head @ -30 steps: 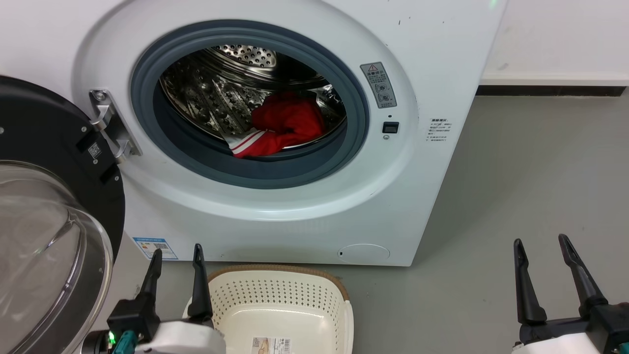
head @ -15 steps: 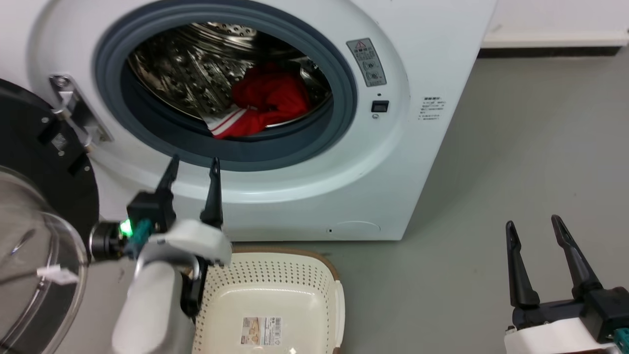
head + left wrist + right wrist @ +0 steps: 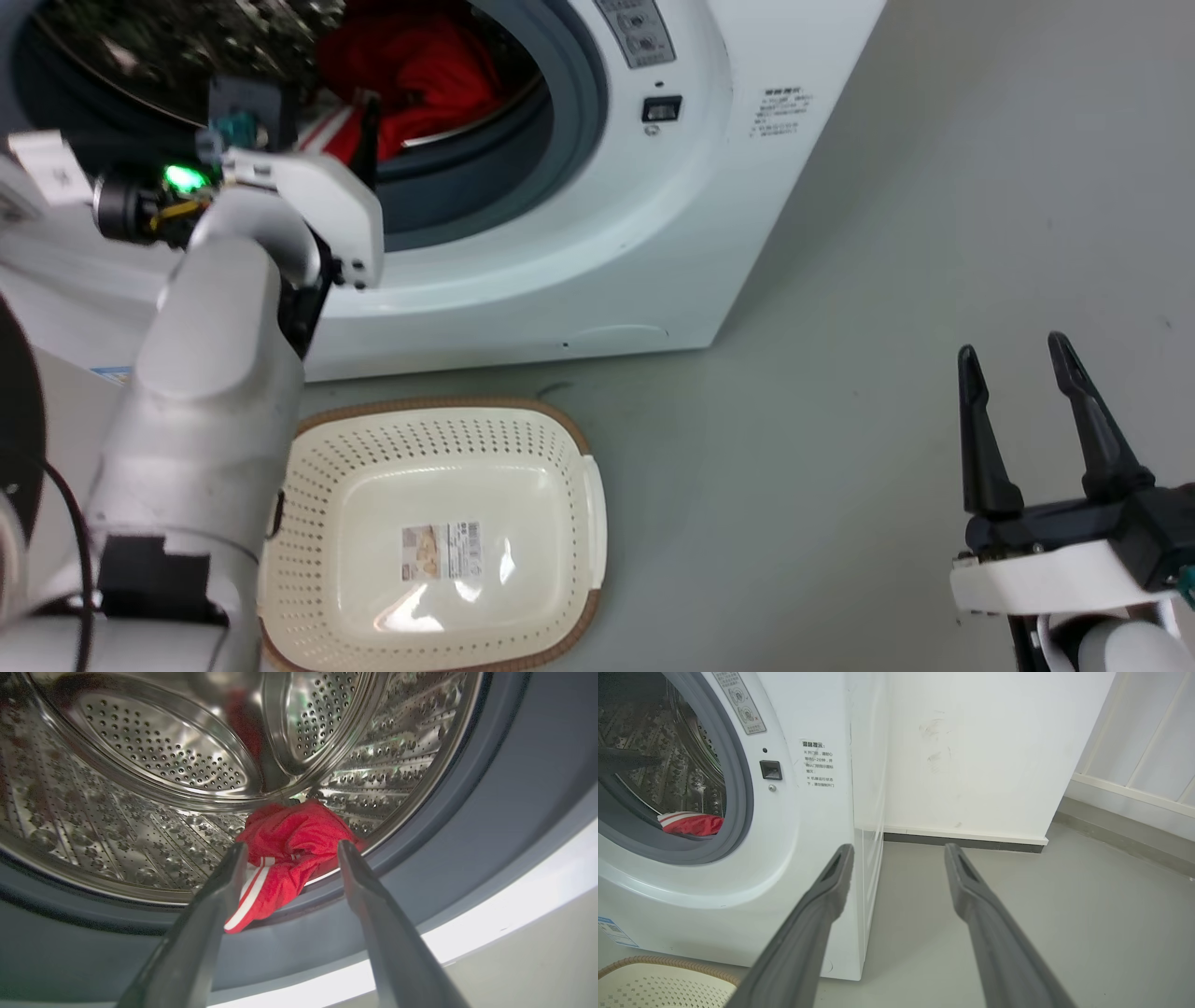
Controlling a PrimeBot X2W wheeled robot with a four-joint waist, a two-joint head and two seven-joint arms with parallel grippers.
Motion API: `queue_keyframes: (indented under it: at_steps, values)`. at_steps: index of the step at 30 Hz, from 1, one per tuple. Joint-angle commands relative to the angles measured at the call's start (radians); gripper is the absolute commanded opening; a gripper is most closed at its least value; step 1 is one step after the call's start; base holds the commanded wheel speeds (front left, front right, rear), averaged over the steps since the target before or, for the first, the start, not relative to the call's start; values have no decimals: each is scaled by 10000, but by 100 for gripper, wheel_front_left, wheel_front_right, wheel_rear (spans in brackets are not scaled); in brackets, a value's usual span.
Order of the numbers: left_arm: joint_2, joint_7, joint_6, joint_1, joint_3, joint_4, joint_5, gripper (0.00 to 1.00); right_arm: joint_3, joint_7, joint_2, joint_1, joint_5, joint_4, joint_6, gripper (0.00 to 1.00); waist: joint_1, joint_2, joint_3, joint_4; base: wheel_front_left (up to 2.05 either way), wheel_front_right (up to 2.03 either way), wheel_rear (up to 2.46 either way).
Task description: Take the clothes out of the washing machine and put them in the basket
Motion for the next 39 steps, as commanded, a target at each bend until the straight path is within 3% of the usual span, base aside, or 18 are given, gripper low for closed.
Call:
queue_keyframes:
  at_steps: [1, 6, 20, 27, 35, 36, 37, 39]
  values:
    - [230, 535, -87, -697, -230, 487, -38, 100, 70, -21, 16, -331, 97, -37, -7, 100, -2, 0, 707, -427, 0, 0, 0]
    - [431, 1568, -118, -1812, -971, 1236, -300, 100, 124, -21, 14, -687, 298, -28, -7, 100, -2, 0, 1223, -681, 0, 0, 0]
    - [2317, 5381, -118, -4373, -3380, 1748, -2528, 100, 473, -21, 16, -1547, 1033, -58, -7, 100, -2, 0, 2869, -1392, 0, 0, 0]
    - [2883, 6406, -119, -4821, -4131, 1430, -3247, 100, 535, -21, 16, -1838, 1213, -98, -7, 100, -2, 0, 3445, -1525, 0, 0, 0]
    - [3100, 7178, -131, -4784, -4846, 1100, -3942, 100, 510, -21, 16, -2064, 1322, -43, -7, 100, -2, 0, 3737, -1572, 0, 0, 0]
    - [3119, 7290, -132, -4745, -4940, 1077, -3984, 84, 505, -21, 16, -2061, 1335, -29, -7, 100, -2, 0, 3735, -1584, 0, 0, 0]
    - [3134, 7358, -132, -4717, -5011, 1037, -4062, 0, 500, -21, 16, -2075, 1347, -20, -7, 100, -2, 0, 3735, -1596, 0, 0, 0]
    - [3189, 7410, -132, -4688, -5111, 940, -4174, 0, 487, -21, 16, -2096, 1374, -12, -7, 100, -2, 0, 3728, -1620, 0, 0, 0]
